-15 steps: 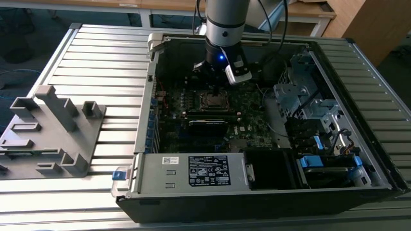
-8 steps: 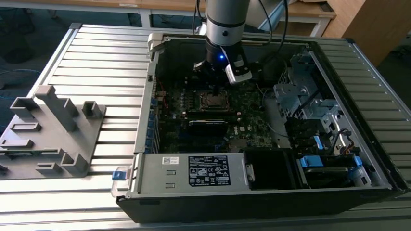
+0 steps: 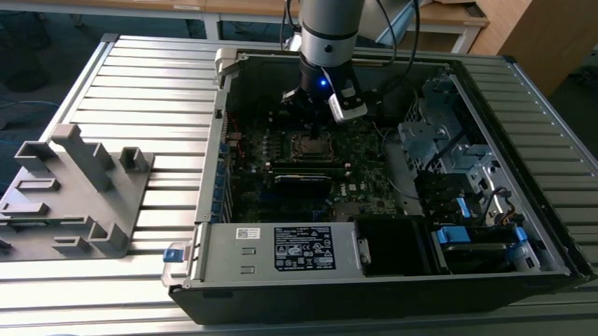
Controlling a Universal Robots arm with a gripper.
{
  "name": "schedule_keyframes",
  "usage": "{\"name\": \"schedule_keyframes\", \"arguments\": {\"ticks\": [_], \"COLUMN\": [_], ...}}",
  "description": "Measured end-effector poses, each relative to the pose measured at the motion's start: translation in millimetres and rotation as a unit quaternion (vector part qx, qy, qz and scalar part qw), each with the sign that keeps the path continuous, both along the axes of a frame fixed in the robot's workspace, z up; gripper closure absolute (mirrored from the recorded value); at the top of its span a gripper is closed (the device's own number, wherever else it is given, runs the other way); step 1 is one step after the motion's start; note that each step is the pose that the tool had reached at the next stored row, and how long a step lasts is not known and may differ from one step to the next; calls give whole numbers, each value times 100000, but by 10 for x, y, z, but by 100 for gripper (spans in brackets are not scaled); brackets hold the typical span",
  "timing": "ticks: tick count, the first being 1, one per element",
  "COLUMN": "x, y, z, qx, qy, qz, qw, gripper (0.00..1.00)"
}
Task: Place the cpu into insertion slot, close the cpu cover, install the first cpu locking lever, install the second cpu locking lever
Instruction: 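Install the second cpu locking lever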
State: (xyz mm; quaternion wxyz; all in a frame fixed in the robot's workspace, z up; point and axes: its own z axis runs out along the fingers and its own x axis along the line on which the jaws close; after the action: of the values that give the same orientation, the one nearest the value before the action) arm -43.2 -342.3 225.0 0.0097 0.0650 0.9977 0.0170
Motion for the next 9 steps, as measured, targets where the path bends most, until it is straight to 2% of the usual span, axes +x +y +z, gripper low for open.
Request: {"name": "schedule_keyframes", "arguments": {"ticks": [4,9], "x": [1,1], "y": [0,0], "z": [2,56], "qx": [2,1], "qy": [1,0], "qz": [-1,-3], "qw": [100000,100000], "gripper": [89,89]}}
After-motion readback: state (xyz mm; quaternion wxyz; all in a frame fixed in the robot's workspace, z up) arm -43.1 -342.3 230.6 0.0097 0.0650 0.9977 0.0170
